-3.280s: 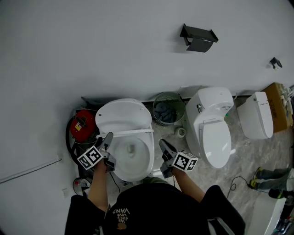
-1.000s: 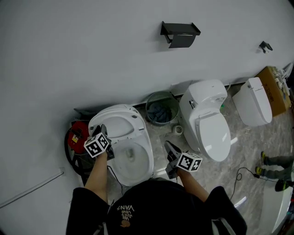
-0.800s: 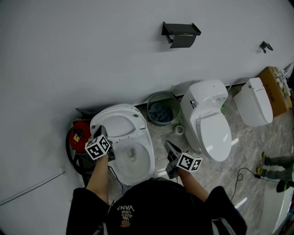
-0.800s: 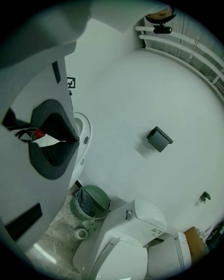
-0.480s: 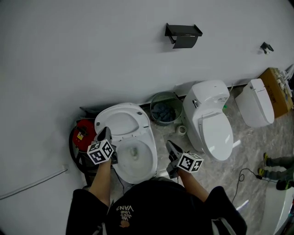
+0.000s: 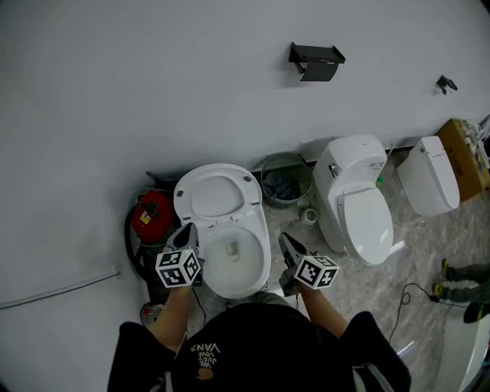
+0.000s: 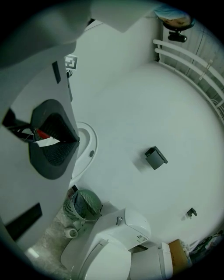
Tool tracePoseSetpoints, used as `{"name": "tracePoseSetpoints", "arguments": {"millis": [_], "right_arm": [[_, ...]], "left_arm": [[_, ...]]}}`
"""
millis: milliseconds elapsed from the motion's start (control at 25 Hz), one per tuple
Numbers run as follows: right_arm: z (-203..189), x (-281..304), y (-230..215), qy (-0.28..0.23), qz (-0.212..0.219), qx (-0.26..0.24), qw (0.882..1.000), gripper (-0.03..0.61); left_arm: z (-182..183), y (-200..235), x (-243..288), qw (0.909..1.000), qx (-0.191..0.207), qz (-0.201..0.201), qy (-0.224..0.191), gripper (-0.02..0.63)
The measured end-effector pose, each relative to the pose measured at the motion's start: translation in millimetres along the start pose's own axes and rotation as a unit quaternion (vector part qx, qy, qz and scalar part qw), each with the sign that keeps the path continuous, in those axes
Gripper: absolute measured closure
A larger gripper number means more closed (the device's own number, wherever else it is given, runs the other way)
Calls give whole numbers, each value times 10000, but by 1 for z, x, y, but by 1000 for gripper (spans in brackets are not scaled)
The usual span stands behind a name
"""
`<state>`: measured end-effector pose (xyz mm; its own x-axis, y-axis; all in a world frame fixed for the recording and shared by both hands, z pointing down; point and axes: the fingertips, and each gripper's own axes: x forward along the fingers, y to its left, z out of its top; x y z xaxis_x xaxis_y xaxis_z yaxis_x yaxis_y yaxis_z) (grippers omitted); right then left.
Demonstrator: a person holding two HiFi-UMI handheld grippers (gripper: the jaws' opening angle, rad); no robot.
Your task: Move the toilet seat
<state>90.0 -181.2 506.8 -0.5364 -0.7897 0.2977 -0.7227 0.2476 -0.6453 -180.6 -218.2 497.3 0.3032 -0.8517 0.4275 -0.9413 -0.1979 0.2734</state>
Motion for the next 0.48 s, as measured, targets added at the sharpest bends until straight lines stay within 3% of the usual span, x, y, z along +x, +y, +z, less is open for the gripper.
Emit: {"name": "tracePoseSetpoints", "arguments": {"millis": [480], "right_arm": [[-40,-32,50,-31,-19,-225,9997,580]], "left_arm": [[-34,-9,-89,9988,-77,-477,-49,611]]}}
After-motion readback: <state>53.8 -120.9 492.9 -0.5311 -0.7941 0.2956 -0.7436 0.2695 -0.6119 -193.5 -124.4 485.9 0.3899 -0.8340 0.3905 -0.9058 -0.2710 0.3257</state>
